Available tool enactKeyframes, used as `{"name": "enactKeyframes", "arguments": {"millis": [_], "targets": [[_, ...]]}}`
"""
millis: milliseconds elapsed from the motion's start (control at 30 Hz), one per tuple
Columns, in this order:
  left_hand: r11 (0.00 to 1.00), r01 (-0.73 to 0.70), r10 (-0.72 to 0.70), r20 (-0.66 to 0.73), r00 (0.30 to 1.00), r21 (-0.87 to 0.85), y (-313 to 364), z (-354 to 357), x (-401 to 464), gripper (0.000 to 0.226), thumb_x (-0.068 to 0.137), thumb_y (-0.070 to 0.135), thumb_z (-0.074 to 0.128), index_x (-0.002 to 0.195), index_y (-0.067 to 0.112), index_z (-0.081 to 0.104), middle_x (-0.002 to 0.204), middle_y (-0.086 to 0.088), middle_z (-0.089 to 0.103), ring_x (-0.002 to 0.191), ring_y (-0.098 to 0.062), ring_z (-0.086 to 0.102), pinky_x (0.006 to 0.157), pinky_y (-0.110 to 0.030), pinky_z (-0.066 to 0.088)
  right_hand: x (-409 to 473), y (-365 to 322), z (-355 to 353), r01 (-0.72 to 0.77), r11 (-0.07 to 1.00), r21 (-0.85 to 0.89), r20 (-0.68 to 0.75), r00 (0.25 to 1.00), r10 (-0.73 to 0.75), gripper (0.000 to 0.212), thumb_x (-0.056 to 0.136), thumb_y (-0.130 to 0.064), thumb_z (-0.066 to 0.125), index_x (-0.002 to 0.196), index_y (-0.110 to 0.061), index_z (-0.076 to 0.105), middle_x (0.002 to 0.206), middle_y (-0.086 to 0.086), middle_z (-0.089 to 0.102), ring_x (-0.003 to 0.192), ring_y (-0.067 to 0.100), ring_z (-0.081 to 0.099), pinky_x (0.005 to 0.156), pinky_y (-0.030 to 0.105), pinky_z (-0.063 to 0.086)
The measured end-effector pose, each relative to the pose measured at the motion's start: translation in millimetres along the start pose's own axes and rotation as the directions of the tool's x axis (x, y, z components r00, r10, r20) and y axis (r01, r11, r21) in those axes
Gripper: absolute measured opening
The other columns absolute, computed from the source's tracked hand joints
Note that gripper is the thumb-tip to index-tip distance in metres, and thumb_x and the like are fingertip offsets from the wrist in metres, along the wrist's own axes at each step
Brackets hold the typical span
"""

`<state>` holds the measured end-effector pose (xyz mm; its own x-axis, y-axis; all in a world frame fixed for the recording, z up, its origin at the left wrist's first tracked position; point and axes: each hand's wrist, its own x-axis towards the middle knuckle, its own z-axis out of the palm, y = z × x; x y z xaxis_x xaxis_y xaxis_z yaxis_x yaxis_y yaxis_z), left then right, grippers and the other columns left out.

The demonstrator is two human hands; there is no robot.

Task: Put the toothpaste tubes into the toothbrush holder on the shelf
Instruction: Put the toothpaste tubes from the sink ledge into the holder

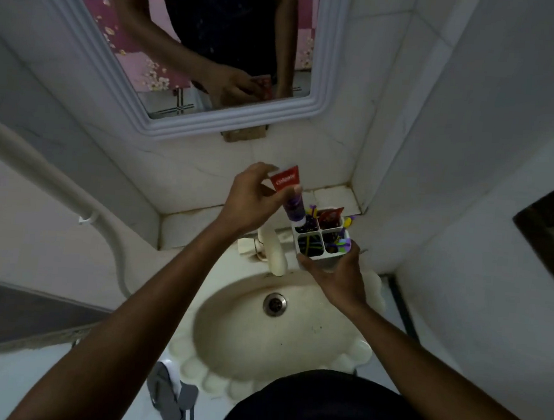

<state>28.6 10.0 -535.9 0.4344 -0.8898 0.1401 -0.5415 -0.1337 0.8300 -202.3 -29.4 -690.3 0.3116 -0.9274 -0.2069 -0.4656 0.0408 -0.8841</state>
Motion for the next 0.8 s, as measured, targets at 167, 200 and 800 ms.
{"name": "enactKeyframes", "arguments": {"millis": [167,200,800], "targets": [[0.990,-0.031,0.023,0.061,0.998,0.137,0,25,-14,0.037,0.092,0.048,0.081,0.109,0.015,0.078,0.102,0.003,0.071,0.088,-0.006,0.072,0.076,-0.029,0.061,5,4,0,-0.008,0.999,-0.031,-0.007,1.000,0.008,0.139,0.052,-0.092,0.093,0.158,-0.025,0.032,0.149,-0.005,0.062,0.136,0.020,0.065,0.107,0.049,0.062],[0.987,-0.045,0.035,0.067,0.997,0.154,0,28,-17,0.037,0.093,0.048,0.080,0.111,0.015,0.079,0.103,0.003,0.072,0.088,-0.005,0.072,0.075,-0.027,0.059,5,3,0,-0.013,0.999,-0.038,-0.006,1.000,0.013,0.143,0.050,-0.093,0.093,0.159,-0.025,0.031,0.151,-0.005,0.061,0.136,0.020,0.065,0.107,0.048,0.062],[0.874,-0.086,0.016,0.148,0.989,0.478,-8,42,-26,0.021,0.100,0.046,0.065,0.104,0.033,0.081,0.106,0.019,0.080,0.105,-0.007,0.073,0.104,-0.047,0.046,14,11,0,0.028,0.999,-0.029,-0.004,1.000,-0.028,0.149,0.039,-0.091,0.098,0.155,-0.024,0.031,0.149,-0.001,0.062,0.135,0.022,0.066,0.103,0.049,0.064]]}}
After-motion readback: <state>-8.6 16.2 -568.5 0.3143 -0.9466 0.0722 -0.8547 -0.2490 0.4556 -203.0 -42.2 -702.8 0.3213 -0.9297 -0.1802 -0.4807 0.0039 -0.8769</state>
